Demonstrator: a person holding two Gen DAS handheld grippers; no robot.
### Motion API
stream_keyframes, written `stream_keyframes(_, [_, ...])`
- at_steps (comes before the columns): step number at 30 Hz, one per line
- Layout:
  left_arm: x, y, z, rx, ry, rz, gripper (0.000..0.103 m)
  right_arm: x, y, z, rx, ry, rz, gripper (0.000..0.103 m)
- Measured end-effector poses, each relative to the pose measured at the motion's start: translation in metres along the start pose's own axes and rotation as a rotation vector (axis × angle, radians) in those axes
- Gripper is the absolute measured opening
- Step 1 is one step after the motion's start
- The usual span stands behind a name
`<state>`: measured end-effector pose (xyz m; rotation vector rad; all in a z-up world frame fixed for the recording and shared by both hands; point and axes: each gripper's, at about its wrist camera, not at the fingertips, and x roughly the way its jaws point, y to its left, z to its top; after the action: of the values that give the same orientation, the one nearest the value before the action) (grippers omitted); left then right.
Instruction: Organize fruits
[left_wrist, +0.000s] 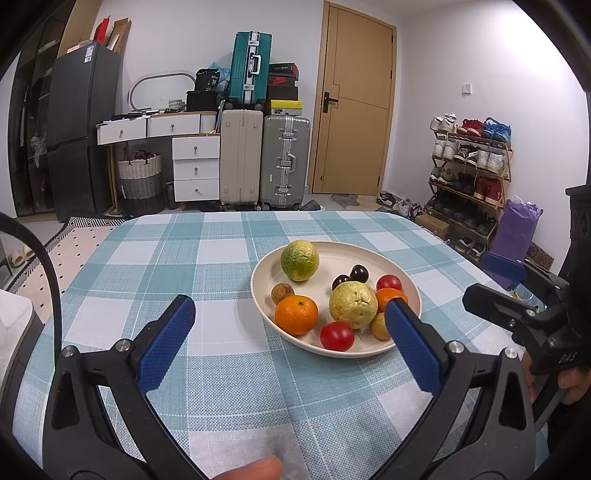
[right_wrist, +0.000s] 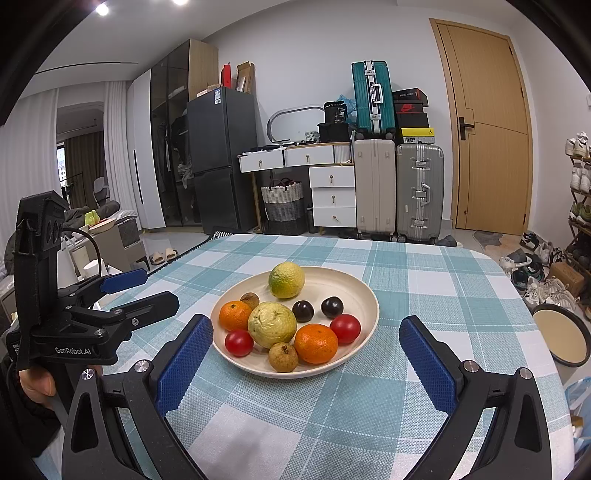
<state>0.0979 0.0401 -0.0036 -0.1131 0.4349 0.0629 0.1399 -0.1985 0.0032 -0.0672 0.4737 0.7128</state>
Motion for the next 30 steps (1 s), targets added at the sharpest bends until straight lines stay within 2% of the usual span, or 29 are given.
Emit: stream_keyframes(30, [0.0011,0.0000,0.0004,0.000,-0.001,-0.012,0.102,-0.0002,0.0007,-0.0007,-0.004,0.000,0.001,0.103])
